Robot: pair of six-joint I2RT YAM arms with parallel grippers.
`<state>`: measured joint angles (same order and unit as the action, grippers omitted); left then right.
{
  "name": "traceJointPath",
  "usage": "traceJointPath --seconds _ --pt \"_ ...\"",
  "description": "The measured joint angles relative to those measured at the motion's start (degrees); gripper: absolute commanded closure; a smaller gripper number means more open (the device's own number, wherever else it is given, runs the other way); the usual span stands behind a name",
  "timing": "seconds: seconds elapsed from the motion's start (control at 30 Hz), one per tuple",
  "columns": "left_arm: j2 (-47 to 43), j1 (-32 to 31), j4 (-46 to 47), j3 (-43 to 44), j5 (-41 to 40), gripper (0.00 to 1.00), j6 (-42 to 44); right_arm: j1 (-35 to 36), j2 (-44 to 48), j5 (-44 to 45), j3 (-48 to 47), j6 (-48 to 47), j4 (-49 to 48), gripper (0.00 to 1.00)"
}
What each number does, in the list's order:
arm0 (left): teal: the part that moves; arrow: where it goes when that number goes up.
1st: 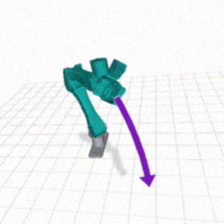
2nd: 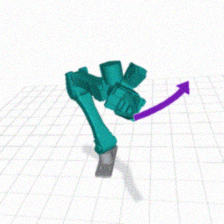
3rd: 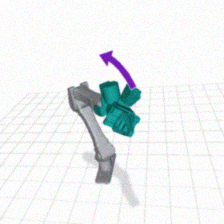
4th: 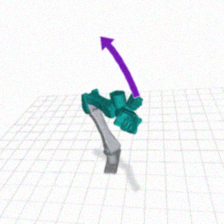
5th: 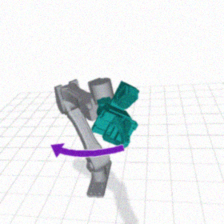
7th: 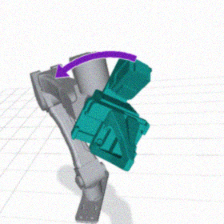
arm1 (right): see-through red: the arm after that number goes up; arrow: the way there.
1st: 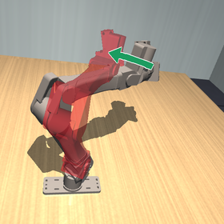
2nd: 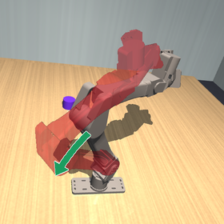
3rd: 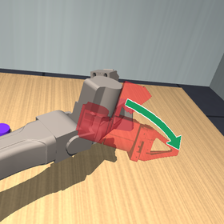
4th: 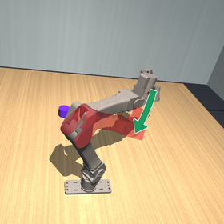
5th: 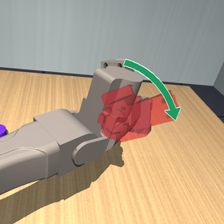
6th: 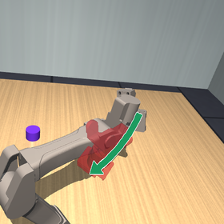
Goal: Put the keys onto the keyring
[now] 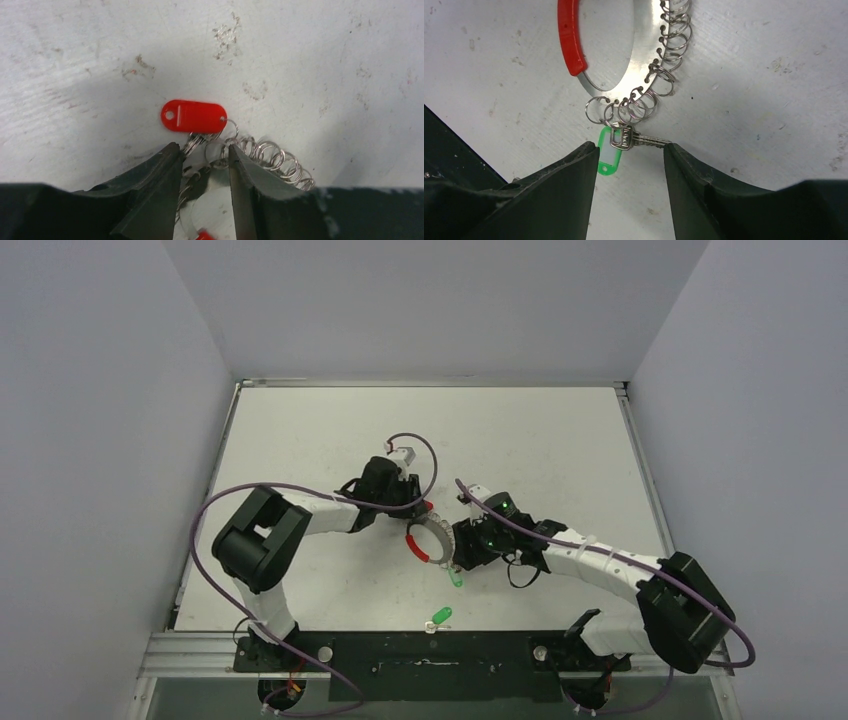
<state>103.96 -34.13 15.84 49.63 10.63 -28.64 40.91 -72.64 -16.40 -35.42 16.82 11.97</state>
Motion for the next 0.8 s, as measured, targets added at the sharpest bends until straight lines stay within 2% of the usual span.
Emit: traceJointPath --seconds 0.13,0.3,0.5,0.63,0.8 --pt "-5.14 -0.02 -5.35 -2.51 -1.88 0.58 1.14 0.00 -4.55 -1.70 2.16 2.40 -3.52 0.49" --pt "-17.94 -0.39 -11.23 -8.09 -4.79 0.57 1.42 1.40 -6.71 -5.20 5.09 7.72 -11.47 0.48" --pt "-30.84 -2.38 -13.79 -14.08 -7.30 0.57 0.28 9.88 -10.40 -10.80 6.58 16.92 -22.69 0.46" --pt "-37.09 -3.72 -15.13 -18.36 -8.22 0.57 -0.70 12.11 -7.93 -11.45 6.45 17.14 -22.40 0.44" --pt "-43.52 -4.57 -16.24 -23.10 -8.96 0.57 -1.16 11.93 -0.35 -5.99 2.80 7.67 -15.21 0.43"
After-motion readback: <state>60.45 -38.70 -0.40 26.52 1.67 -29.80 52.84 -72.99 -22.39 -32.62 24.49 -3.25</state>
